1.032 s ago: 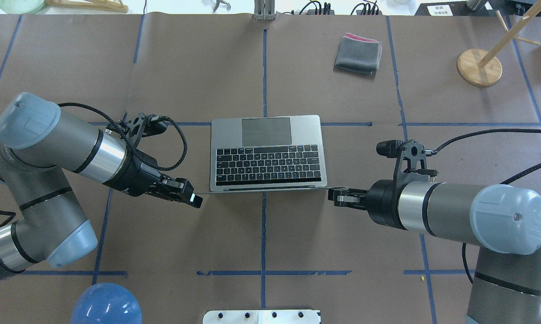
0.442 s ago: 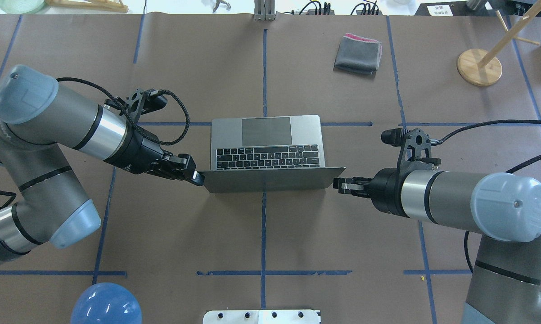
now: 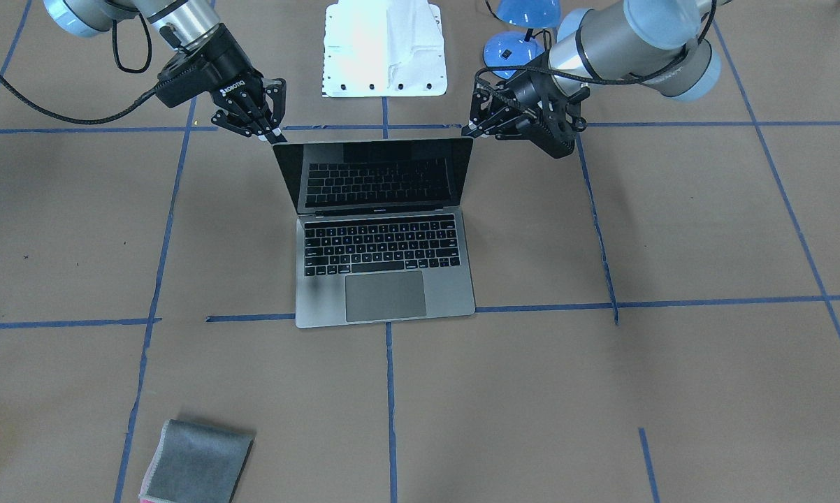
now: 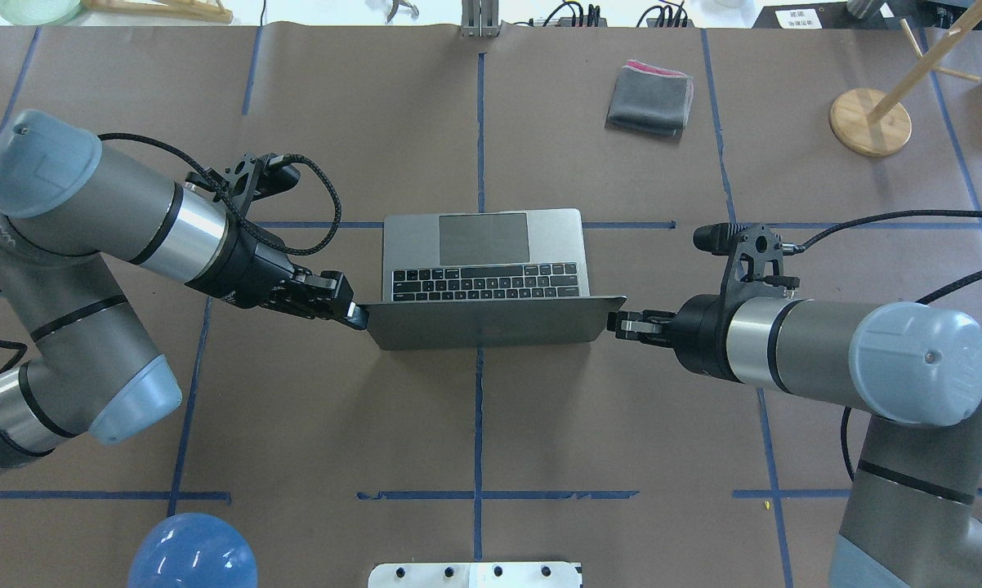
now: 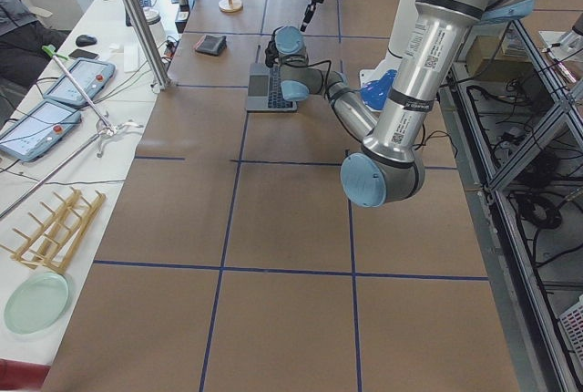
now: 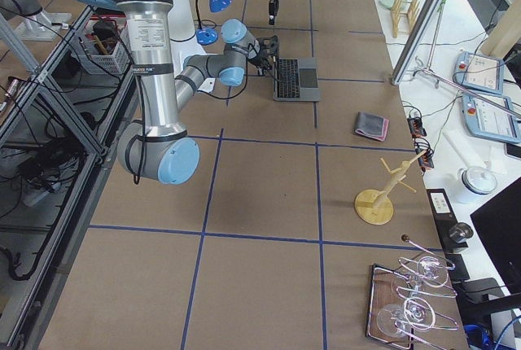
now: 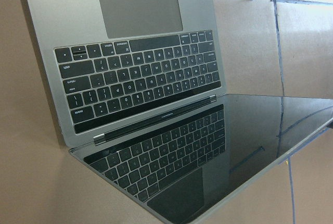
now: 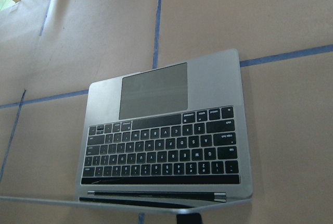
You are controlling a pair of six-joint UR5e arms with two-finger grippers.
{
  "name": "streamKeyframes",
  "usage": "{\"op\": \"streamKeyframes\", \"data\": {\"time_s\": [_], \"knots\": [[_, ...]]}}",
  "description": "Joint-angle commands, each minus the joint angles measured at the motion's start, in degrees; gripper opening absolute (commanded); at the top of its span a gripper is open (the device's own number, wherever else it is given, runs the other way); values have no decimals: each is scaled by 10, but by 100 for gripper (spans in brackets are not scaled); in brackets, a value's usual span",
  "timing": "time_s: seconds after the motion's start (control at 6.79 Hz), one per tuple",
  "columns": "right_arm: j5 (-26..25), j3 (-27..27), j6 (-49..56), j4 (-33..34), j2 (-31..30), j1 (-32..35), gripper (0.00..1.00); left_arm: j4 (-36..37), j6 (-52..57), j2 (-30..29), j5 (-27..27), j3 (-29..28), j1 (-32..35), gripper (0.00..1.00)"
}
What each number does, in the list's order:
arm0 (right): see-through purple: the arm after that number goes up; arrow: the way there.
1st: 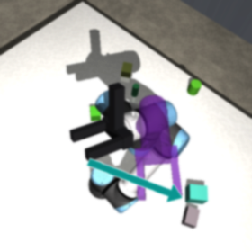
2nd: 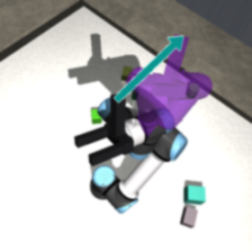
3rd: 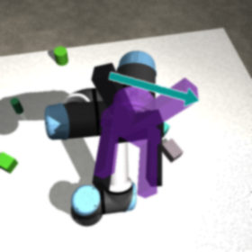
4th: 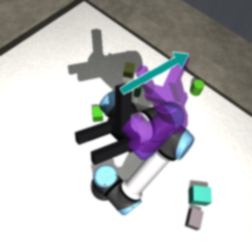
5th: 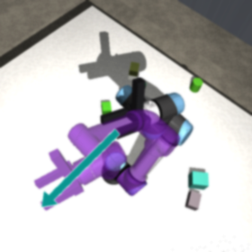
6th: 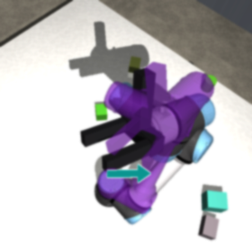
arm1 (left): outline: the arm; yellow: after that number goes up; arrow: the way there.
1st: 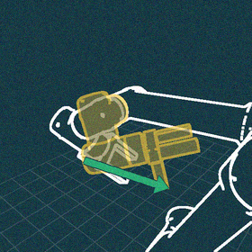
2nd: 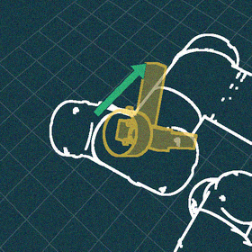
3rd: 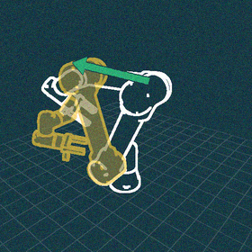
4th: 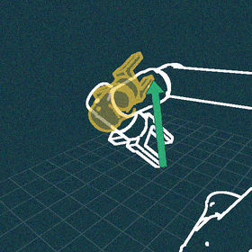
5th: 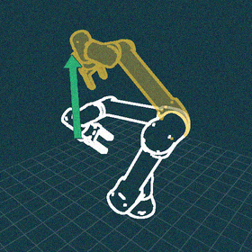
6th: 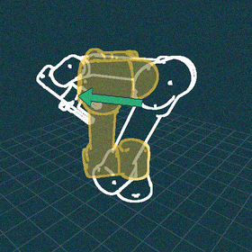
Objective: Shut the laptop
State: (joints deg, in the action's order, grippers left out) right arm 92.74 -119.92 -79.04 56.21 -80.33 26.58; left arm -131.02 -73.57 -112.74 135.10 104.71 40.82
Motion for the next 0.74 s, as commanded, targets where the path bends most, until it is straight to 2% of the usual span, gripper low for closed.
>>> {"op": "streamKeyframes", "data": {"time_s": [0.0, 0.29, 0.59], "knots": [[14, 22, 1, 63, 56, 30, 0, 32, 2, -27, -1, -17, 12, 0], [22, 35, 2, 89, 79, 47, 0, 32, 4, -41, -2, -51, 22, 0], [23, 88, 3, 90, 118, 66, 0, 32, 5, -53, -2, -74, 31, 0]]}}
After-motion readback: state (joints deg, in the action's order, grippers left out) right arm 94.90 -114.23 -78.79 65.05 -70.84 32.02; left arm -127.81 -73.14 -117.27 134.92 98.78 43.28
